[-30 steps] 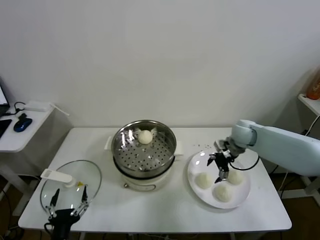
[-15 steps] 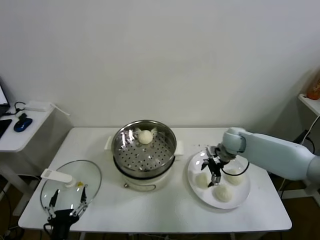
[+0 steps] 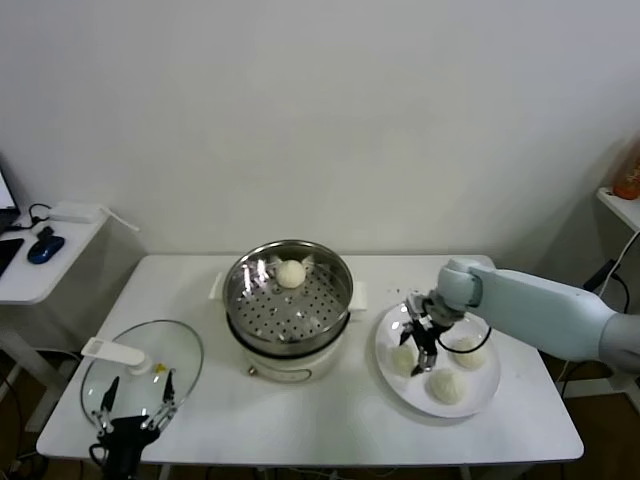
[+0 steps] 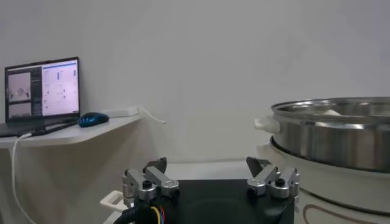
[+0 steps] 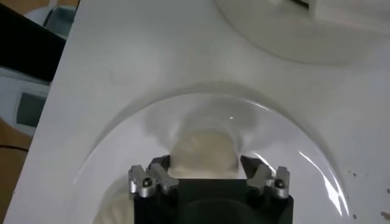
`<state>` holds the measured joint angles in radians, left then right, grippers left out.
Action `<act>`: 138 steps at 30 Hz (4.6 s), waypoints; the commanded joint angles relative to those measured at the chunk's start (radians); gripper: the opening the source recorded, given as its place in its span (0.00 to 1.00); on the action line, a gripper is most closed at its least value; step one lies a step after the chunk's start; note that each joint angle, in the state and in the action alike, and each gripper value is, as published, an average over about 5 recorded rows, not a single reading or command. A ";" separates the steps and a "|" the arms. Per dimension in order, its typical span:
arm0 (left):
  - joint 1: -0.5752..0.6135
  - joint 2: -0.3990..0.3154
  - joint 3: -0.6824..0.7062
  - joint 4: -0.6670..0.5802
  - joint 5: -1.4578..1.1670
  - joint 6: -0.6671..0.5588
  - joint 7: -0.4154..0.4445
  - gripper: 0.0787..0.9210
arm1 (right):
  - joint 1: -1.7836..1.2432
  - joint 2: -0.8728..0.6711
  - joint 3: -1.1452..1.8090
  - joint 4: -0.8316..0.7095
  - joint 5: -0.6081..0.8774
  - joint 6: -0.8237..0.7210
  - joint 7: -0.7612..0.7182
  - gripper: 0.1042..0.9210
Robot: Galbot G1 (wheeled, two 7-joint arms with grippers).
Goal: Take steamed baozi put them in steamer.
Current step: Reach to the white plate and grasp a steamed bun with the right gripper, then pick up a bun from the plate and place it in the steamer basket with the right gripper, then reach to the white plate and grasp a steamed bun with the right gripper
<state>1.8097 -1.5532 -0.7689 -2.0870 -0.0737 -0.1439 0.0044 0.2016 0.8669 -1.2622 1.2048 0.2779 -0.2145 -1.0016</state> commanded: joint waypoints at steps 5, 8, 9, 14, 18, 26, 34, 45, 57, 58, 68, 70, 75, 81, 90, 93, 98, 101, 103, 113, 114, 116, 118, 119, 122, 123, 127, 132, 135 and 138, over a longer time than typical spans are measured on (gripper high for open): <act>-0.001 -0.001 0.001 -0.002 0.002 0.002 0.001 0.88 | -0.008 0.008 0.008 -0.007 -0.004 -0.002 -0.007 0.61; -0.001 -0.001 0.001 -0.002 0.002 0.002 0.001 0.88 | -0.007 0.007 0.015 -0.006 0.000 -0.002 -0.007 0.60; -0.001 -0.001 0.002 -0.002 0.001 0.002 0.000 0.88 | -0.005 0.006 0.017 -0.005 0.002 -0.002 -0.007 0.60; -0.003 -0.001 0.001 -0.003 0.000 0.004 0.001 0.88 | 0.037 -0.006 0.022 0.003 0.039 -0.005 -0.008 0.60; -0.006 -0.002 0.001 -0.010 0.000 0.009 0.001 0.88 | 0.134 -0.024 -0.003 0.015 0.108 -0.011 -0.016 0.60; -0.008 -0.003 0.004 -0.013 0.002 0.012 0.002 0.88 | 0.375 -0.045 -0.100 0.031 0.271 -0.007 -0.027 0.60; -0.010 -0.002 0.019 -0.021 0.010 0.016 0.003 0.88 | 0.569 0.018 -0.178 0.058 0.468 -0.026 -0.006 0.60; 0.006 -0.003 0.034 -0.032 0.054 0.006 0.005 0.88 | 0.507 0.302 -0.095 -0.066 0.524 -0.056 0.033 0.61; 0.014 -0.003 0.025 -0.040 0.055 0.010 0.005 0.88 | 0.321 0.580 -0.007 -0.296 0.422 -0.054 0.026 0.61; 0.013 -0.003 0.024 -0.040 0.055 0.010 0.005 0.88 | 0.312 0.594 -0.008 -0.308 0.416 -0.053 0.024 0.61; 0.013 0.002 0.017 -0.039 0.051 0.012 0.006 0.88 | 0.276 0.682 -0.009 -0.400 0.388 -0.041 0.001 0.61; 0.012 0.002 0.017 -0.038 0.051 0.012 0.006 0.88 | 0.273 0.690 -0.010 -0.408 0.387 -0.041 -0.002 0.61; 0.008 0.002 0.017 -0.039 0.050 0.014 0.006 0.88 | 0.260 0.711 -0.010 -0.433 0.379 -0.037 -0.009 0.61; 0.007 0.001 0.017 -0.039 0.050 0.014 0.005 0.88 | 0.249 0.730 -0.006 -0.457 0.364 -0.030 -0.022 0.61; 0.005 0.000 0.018 -0.038 0.050 0.015 0.006 0.88 | 0.243 0.726 -0.011 -0.466 0.344 -0.022 -0.038 0.60; 0.005 0.000 0.017 -0.037 0.049 0.015 0.005 0.88 | 0.239 0.725 -0.011 -0.466 0.339 -0.022 -0.041 0.60; 0.004 -0.001 0.017 -0.037 0.049 0.015 0.005 0.88 | 0.233 0.724 -0.012 -0.465 0.330 -0.019 -0.048 0.60; 0.005 0.000 0.016 -0.037 0.048 0.014 0.005 0.88 | 0.234 0.721 -0.013 -0.465 0.324 -0.016 -0.054 0.60; 0.006 0.000 0.016 -0.036 0.048 0.014 0.005 0.88 | 0.234 0.718 -0.014 -0.466 0.318 -0.013 -0.056 0.61; 0.006 -0.001 0.016 -0.035 0.046 0.013 0.005 0.88 | 0.234 0.705 -0.011 -0.460 0.307 -0.009 -0.069 0.85; 0.006 -0.001 0.017 -0.035 0.047 0.013 0.005 0.88 | 0.235 0.704 -0.010 -0.458 0.307 -0.009 -0.071 0.86; 0.005 -0.001 0.017 -0.035 0.047 0.013 0.005 0.88 | 0.238 0.700 -0.008 -0.454 0.308 -0.009 -0.073 0.88; 0.005 -0.002 0.017 -0.036 0.048 0.013 0.005 0.88 | 0.246 0.692 -0.008 -0.445 0.311 -0.009 -0.077 0.88; 0.005 -0.001 0.017 -0.036 0.048 0.013 0.005 0.88 | 0.252 0.684 -0.008 -0.438 0.314 -0.009 -0.080 0.88; 0.006 -0.001 0.016 -0.037 0.047 0.013 0.005 0.88 | 0.283 0.650 -0.019 -0.402 0.332 -0.009 -0.095 0.88; 0.006 -0.001 0.016 -0.037 0.047 0.013 0.005 0.88 | 0.297 0.635 -0.026 -0.386 0.338 -0.007 -0.100 0.88; 0.005 -0.001 0.018 -0.038 0.047 0.014 0.005 0.88 | 0.370 0.557 -0.062 -0.294 0.361 0.002 -0.119 0.88; 0.004 0.000 0.019 -0.040 0.048 0.015 0.005 0.88 | 0.477 0.420 -0.100 -0.142 0.384 0.020 -0.133 0.88; 0.002 -0.001 0.021 -0.041 0.051 0.017 0.005 0.88 | 0.543 0.316 -0.118 -0.054 0.388 0.036 -0.146 0.88; 0.001 -0.004 0.027 -0.045 0.057 0.019 0.005 0.88 | 0.597 0.215 -0.145 0.015 0.388 0.054 -0.162 0.88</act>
<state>1.8109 -1.5552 -0.7452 -2.1305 -0.0202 -0.1264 0.0091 0.6556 1.3030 -1.3609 1.0256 0.6486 -0.1845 -1.1413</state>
